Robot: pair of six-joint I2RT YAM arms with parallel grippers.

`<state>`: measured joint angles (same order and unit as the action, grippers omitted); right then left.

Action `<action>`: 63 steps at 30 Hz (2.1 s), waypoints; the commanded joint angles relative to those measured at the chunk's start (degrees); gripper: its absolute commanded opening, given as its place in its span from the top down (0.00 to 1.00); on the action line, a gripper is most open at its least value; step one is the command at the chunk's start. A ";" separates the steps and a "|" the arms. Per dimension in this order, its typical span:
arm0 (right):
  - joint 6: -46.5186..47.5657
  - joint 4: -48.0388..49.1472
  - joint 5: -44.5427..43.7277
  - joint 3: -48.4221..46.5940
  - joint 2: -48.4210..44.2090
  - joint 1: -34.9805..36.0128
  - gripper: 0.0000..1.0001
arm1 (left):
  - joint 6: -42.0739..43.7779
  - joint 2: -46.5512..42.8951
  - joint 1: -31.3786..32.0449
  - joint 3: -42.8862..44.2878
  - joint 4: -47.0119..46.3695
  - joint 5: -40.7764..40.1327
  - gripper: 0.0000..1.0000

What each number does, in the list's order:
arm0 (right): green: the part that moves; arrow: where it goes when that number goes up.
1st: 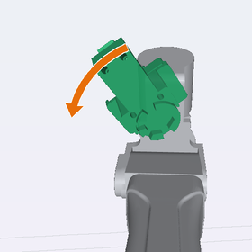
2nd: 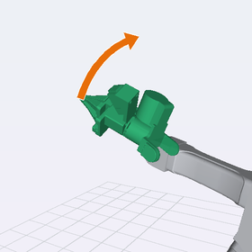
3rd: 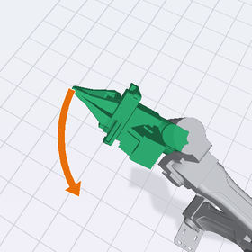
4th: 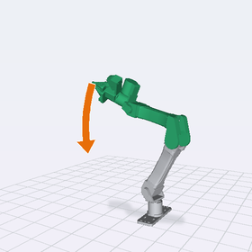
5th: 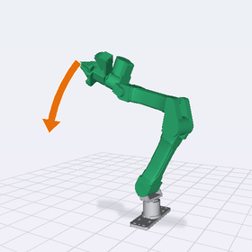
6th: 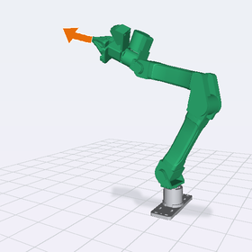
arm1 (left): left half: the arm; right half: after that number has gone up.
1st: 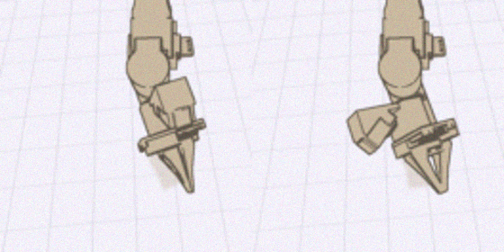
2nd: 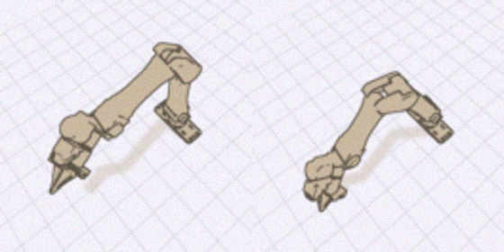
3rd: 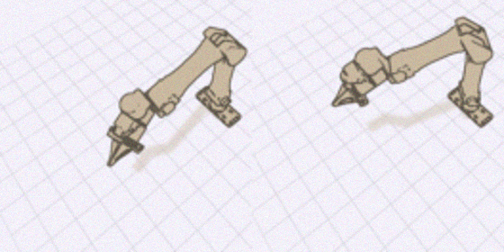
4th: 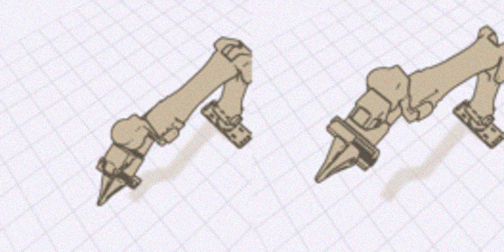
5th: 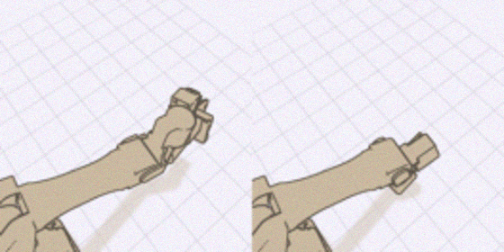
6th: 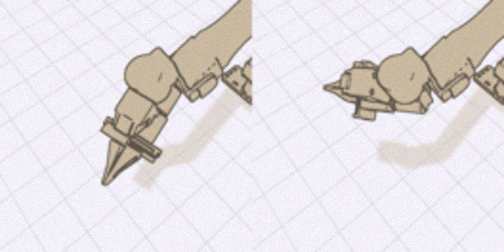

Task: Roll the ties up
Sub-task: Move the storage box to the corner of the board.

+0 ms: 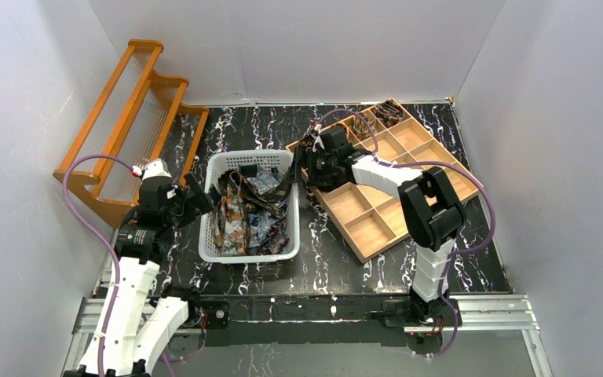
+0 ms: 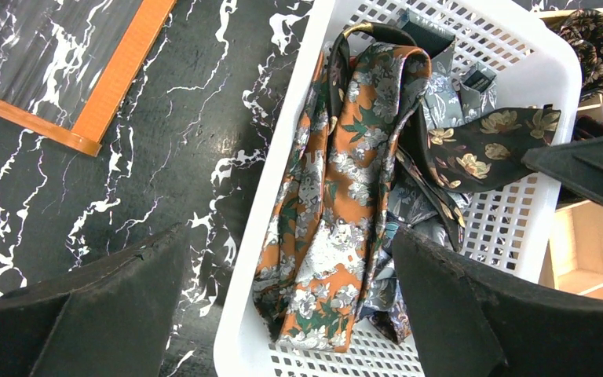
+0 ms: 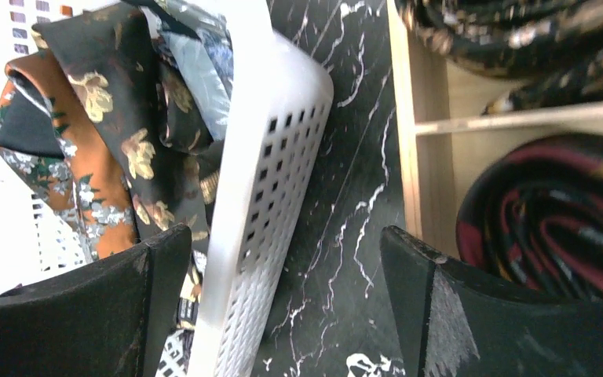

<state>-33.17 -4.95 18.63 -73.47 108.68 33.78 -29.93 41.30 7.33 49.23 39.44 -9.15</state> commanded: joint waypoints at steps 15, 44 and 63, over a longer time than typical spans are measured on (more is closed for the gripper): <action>2.77 -5.86 -14.68 13.19 -23.96 -4.22 0.01 | -1.00 0.35 -0.13 -0.52 0.08 2.22 0.02; -2.02 13.35 -10.74 11.47 -7.57 -16.82 0.01 | -3.19 0.08 -0.13 -1.68 -1.34 5.59 0.02; -3.50 5.70 -11.37 -3.92 0.49 -17.08 0.01 | -3.52 -0.21 -0.13 -1.97 -0.87 5.85 0.02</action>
<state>-38.22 -0.45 8.51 -71.85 108.64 17.63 -33.26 41.41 7.33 47.99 38.15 -3.57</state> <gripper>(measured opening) 0.984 0.983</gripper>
